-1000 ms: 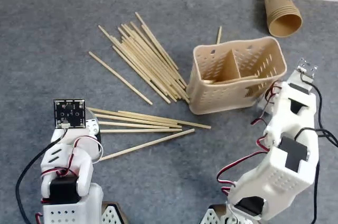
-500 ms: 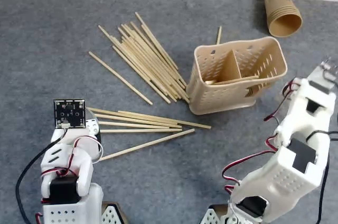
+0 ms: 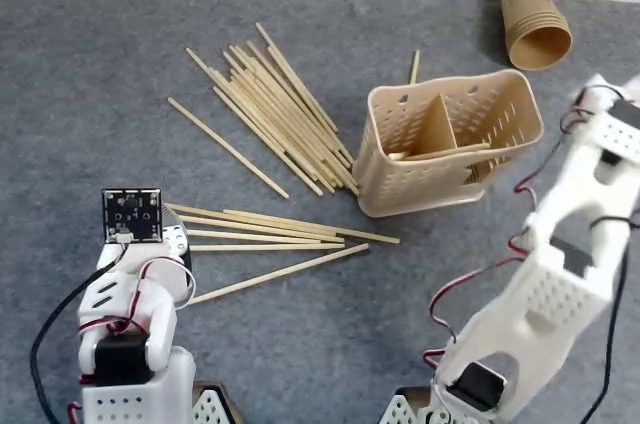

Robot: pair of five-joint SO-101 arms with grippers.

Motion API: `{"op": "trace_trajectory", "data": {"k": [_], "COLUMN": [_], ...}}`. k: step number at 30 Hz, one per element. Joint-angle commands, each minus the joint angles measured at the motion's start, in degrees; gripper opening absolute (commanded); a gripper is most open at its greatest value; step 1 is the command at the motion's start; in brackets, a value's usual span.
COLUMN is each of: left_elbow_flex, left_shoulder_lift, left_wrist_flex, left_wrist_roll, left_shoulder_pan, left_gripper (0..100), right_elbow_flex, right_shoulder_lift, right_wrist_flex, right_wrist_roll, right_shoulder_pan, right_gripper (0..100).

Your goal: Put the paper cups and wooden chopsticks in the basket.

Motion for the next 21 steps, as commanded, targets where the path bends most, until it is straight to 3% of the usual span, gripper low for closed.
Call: {"op": "trace_trajectory", "data": {"k": [1, 8, 12, 21], "left_elbow_flex": [1.45, 2.68, 2.77, 4.53], "left_shoulder_lift": [-0.66, -0.66, -0.66, -0.57], "left_wrist_flex": [-4.31, -6.59, -6.68, -8.53], "left_wrist_roll": [-0.53, -0.62, -0.62, -4.04], "left_shoulder_pan": [-0.48, -0.57, -0.57, -0.31], "left_gripper": [1, 1, 1, 1], "right_elbow_flex": [-13.14, -30.02, -36.09, -46.64], "right_shoulder_lift": [5.49, 18.33, 22.99, 31.60], "right_wrist_flex": [0.13, 0.22, 0.13, -0.22], "right_wrist_roll": [-2.37, -2.55, -8.09, -8.35], "right_shoulder_pan": [-3.74, -8.48, -9.63, -14.29], "right_gripper": [9.5, 14.5, 19.3, 20.2]}}
